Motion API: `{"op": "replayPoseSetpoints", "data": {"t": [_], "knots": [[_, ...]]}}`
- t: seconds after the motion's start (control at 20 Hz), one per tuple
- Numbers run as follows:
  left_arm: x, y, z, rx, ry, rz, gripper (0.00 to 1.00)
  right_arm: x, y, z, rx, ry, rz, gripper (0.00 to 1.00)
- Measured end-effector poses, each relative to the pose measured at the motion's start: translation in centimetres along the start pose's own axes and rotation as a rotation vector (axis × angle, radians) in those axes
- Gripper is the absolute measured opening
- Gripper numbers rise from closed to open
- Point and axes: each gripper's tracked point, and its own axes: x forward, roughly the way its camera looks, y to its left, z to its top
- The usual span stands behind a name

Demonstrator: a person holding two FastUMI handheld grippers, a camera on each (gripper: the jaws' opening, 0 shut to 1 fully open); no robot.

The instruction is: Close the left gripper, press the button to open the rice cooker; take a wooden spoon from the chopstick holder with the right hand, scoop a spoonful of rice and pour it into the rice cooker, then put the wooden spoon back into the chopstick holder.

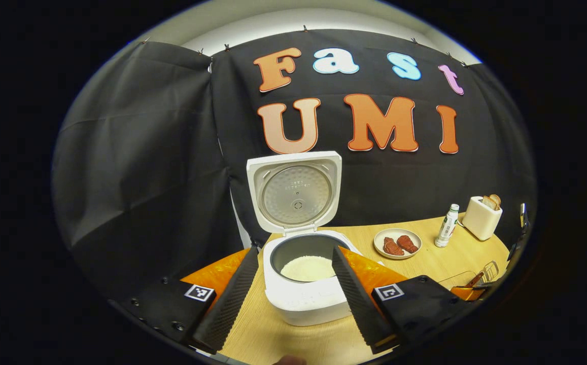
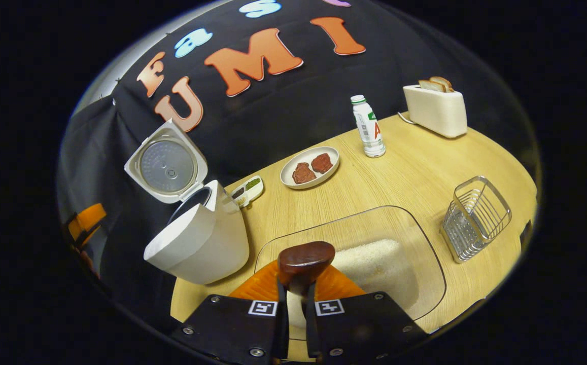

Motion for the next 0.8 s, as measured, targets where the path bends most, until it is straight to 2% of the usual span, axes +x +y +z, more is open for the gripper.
{"op": "replayPoseSetpoints", "data": {"t": [0.15,0.6,0.8], "knots": [[0.2,0.0,0.1,0.009,0.000,-0.005,0.99,0.1,-0.3,0.0,0.092,0.020,0.012,0.13],[0.6,-1.1,0.4,-0.009,0.000,-0.009,0.99,0.3,-1.8,0.3,0.476,0.099,0.140,0.13],[0.6,-1.7,0.5,-0.025,0.000,-0.003,0.99,-0.3,-3.3,2.2,0.555,0.083,0.184,0.13]]}}
